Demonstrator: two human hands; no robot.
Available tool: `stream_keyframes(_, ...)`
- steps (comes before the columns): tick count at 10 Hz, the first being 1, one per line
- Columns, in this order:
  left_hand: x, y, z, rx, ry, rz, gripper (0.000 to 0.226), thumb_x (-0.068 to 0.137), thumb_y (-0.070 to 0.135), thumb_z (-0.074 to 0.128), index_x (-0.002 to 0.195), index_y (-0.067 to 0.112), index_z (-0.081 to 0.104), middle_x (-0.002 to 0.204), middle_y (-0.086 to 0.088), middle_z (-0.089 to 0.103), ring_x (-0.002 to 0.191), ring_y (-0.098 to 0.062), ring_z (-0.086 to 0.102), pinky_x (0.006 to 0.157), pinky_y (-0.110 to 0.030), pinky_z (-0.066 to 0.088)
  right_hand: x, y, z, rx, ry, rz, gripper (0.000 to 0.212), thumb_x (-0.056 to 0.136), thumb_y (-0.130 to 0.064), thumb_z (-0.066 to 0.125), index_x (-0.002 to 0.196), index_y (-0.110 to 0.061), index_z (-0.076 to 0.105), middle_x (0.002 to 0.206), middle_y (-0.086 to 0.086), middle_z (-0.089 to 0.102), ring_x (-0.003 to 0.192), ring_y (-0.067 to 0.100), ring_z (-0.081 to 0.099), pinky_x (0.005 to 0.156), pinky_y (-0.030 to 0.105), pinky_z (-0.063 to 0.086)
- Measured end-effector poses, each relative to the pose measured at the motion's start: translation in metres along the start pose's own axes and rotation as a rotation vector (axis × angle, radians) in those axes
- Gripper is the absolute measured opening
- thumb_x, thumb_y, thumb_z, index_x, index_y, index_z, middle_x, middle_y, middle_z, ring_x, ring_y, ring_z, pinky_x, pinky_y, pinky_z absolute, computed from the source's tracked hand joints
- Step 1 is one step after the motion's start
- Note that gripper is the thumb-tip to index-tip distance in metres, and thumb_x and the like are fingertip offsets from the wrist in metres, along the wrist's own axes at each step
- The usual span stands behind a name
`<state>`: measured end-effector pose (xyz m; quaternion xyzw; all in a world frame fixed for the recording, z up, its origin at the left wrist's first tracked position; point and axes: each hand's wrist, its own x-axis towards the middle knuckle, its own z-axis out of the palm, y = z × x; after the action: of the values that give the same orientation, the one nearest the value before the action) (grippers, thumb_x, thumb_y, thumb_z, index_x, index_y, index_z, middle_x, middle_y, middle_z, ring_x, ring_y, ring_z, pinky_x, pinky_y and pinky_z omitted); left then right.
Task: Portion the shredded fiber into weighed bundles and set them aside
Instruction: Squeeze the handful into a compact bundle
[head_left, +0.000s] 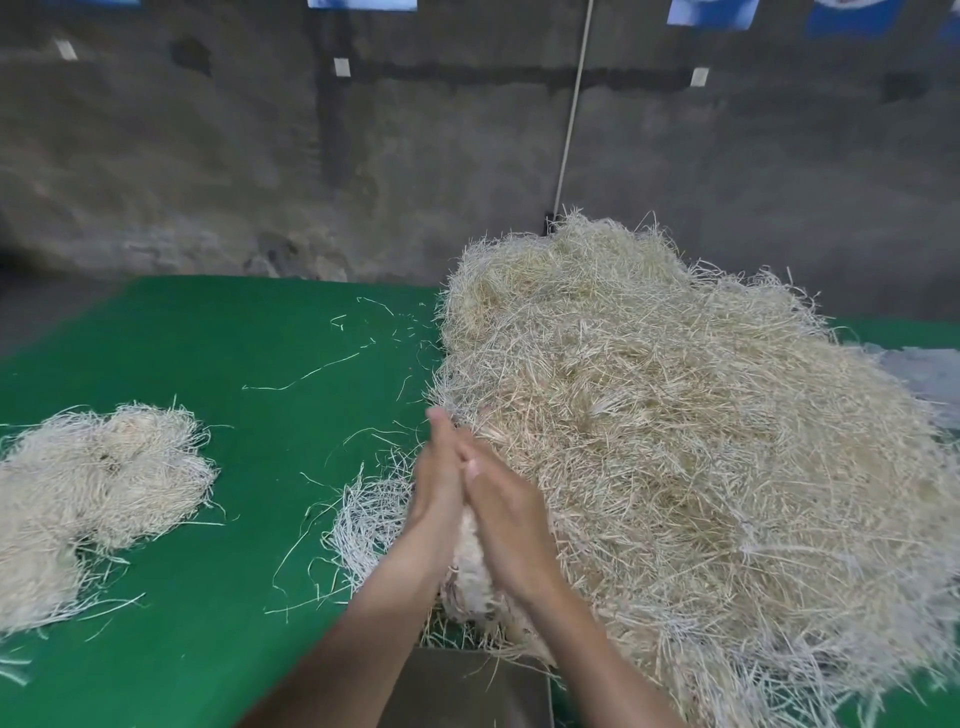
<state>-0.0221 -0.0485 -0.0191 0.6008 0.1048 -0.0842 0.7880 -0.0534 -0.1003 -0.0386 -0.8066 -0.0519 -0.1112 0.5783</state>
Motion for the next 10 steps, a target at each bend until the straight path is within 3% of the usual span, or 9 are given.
stream_keyframes(1, -0.010, -0.001, -0.003, -1.270, -0.368, -0.250, 0.037, 0.085, 0.010, 0.070, 0.118, -0.003, 0.061, 0.134, -0.033, 0.046, 0.128, -0.039, 0.044, 0.108, -0.047, 0.034, -0.005, -0.003, 0.012, -0.149, -0.023, -0.091, 0.038, 0.082, -0.064, 0.046, 0.120, -0.062, 0.048, 0.134, -0.040, 0.039, 0.128, -0.018, 0.029, 0.113, 0.031, 0.022)
stream_keyframes(2, -0.006, -0.003, -0.002, -0.589, -0.226, -0.211, 0.061, 0.088, 0.054, 0.053, 0.120, 0.002, 0.055, 0.125, -0.037, 0.048, 0.110, -0.043, 0.055, 0.091, -0.052, 0.048, 0.014, -0.005, -0.014, 0.063, 0.149, 0.051, 0.020, 0.086, -0.046, 0.058, 0.099, -0.036, 0.069, 0.088, -0.027, 0.062, 0.081, -0.023, 0.056, 0.082, 0.020, 0.050)
stream_keyframes(3, -0.012, -0.005, -0.019, -0.289, -0.111, -0.315, 0.083, 0.075, 0.071, 0.052, 0.140, 0.022, 0.042, 0.138, -0.020, 0.048, 0.121, -0.040, 0.052, 0.091, -0.057, 0.048, 0.026, 0.003, -0.031, 0.264, 0.489, 0.109, 0.014, 0.093, -0.030, 0.055, 0.100, -0.027, 0.066, 0.098, -0.018, 0.065, 0.087, -0.014, 0.060, 0.085, 0.015, 0.049)
stream_keyframes(4, -0.029, -0.014, -0.017, -0.311, -0.190, -0.293, 0.077, 0.071, 0.063, 0.064, 0.140, 0.041, 0.037, 0.153, -0.001, 0.026, 0.136, -0.031, 0.036, 0.093, -0.056, 0.047, 0.019, 0.005, -0.024, 0.163, 0.388, 0.019, 0.033, 0.097, -0.017, 0.047, 0.121, -0.040, 0.053, 0.128, -0.026, 0.050, 0.117, -0.018, 0.042, 0.098, 0.011, 0.038)
stream_keyframes(5, -0.013, -0.001, -0.018, -0.219, -0.176, -0.111, 0.032, 0.098, 0.031, 0.047, 0.128, 0.024, 0.057, 0.129, 0.006, 0.054, 0.102, -0.002, 0.063, 0.069, -0.025, 0.055, 0.005, 0.009, -0.016, 0.039, 0.086, 0.000, 0.055, 0.092, -0.020, 0.045, 0.127, -0.061, 0.035, 0.144, -0.026, 0.027, 0.134, -0.006, 0.024, 0.115, 0.037, 0.024)
stream_keyframes(6, -0.006, -0.007, -0.014, 0.111, -0.073, 0.027, 0.040, 0.098, 0.030, 0.046, 0.136, 0.019, 0.047, 0.126, -0.004, 0.056, 0.111, -0.017, 0.058, 0.085, -0.031, 0.051, 0.015, -0.002, -0.024, 0.023, 0.018, -0.048, 0.049, 0.088, -0.055, 0.046, 0.131, -0.067, 0.026, 0.148, -0.033, 0.016, 0.138, -0.004, 0.019, 0.112, 0.042, 0.019)
stream_keyframes(7, -0.003, -0.008, -0.014, 0.350, -0.072, 0.253, 0.040, 0.095, 0.045, 0.042, 0.125, 0.023, 0.055, 0.103, 0.003, 0.068, 0.095, -0.014, 0.064, 0.082, -0.025, 0.054, 0.018, -0.009, -0.026, 0.145, -0.008, 0.065, 0.038, 0.086, -0.059, 0.044, 0.123, -0.054, 0.049, 0.129, -0.030, 0.045, 0.122, -0.005, 0.044, 0.110, 0.045, 0.034)
stream_keyframes(8, 0.007, -0.003, -0.018, 0.396, 0.002, 0.426, 0.047, 0.087, 0.058, 0.038, 0.064, 0.021, 0.054, 0.041, 0.010, 0.040, 0.039, -0.011, 0.036, 0.036, -0.018, 0.029, -0.001, -0.004, -0.002, 0.219, 0.174, 0.164, 0.029, 0.095, -0.045, 0.041, 0.109, -0.068, 0.048, 0.089, -0.030, 0.063, 0.086, -0.005, 0.064, 0.074, 0.028, 0.058)
stream_keyframes(10, 0.020, -0.024, -0.033, 0.537, 0.307, 0.547, 0.054, 0.094, 0.040, 0.048, 0.049, 0.012, 0.039, 0.046, 0.003, 0.033, 0.046, -0.013, 0.025, 0.046, -0.024, 0.017, -0.025, 0.011, 0.025, 0.079, 0.160, 0.161, 0.045, 0.100, -0.034, 0.036, 0.145, -0.035, 0.031, 0.120, -0.011, 0.049, 0.097, 0.008, 0.049, 0.096, 0.031, 0.041)
